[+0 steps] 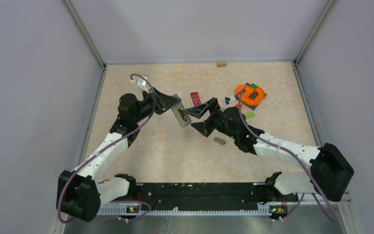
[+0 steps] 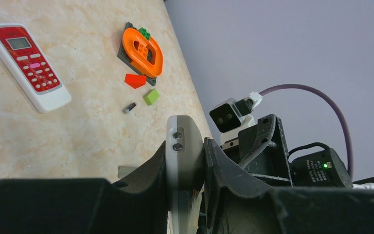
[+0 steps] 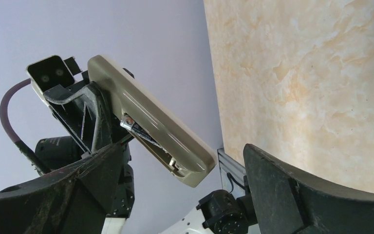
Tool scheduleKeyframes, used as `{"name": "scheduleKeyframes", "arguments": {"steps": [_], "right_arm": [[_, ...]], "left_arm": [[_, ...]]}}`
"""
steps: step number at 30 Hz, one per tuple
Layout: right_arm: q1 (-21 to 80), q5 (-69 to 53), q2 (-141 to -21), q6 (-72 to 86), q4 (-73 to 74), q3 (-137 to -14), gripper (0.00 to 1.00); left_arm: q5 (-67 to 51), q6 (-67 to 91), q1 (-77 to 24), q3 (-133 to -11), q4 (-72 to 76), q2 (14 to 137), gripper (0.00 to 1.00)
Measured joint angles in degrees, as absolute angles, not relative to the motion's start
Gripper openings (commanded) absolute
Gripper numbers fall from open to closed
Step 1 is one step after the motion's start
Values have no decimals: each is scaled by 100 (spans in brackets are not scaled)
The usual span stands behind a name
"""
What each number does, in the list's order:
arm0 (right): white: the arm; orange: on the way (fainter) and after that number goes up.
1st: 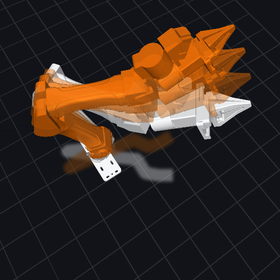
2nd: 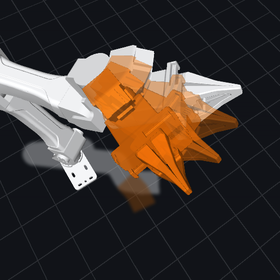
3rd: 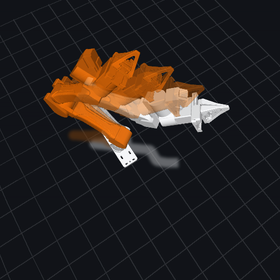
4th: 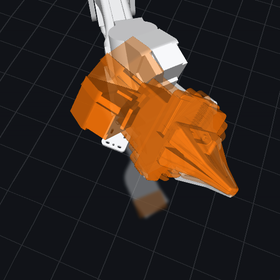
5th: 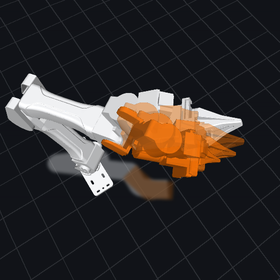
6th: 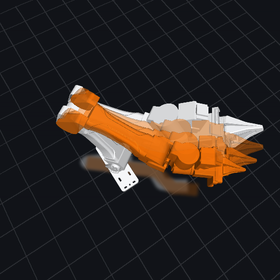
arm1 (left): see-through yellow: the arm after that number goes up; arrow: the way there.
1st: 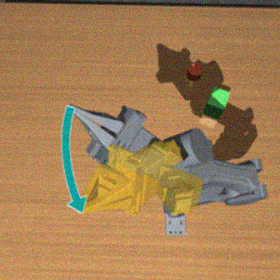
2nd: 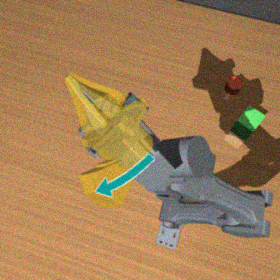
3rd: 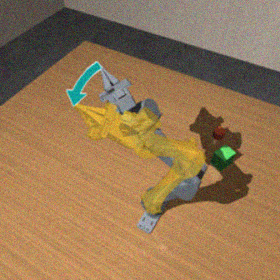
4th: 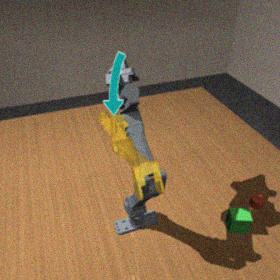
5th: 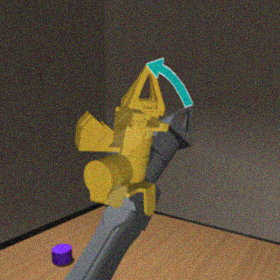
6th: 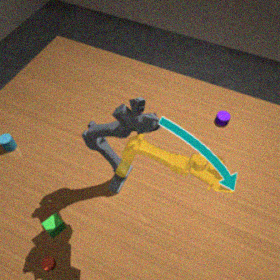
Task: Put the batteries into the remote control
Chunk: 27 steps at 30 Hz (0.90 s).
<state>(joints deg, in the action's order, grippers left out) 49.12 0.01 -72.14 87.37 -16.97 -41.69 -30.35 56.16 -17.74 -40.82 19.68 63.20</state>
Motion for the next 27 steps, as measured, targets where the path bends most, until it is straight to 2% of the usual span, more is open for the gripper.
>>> {"name": "scheduleKeyframes", "arguments": {"steps": [20,27], "right_arm": [[4912,-193,-7832,9159,-3103,-4091,97],[4912,-261,-7942,9218,-3175,-4095,92]], "left_arm": [[-3216,5996,-1774,-3972,2366,6355,0],[-3312,5986,-1774,-3854,2449,6353,0]]}}
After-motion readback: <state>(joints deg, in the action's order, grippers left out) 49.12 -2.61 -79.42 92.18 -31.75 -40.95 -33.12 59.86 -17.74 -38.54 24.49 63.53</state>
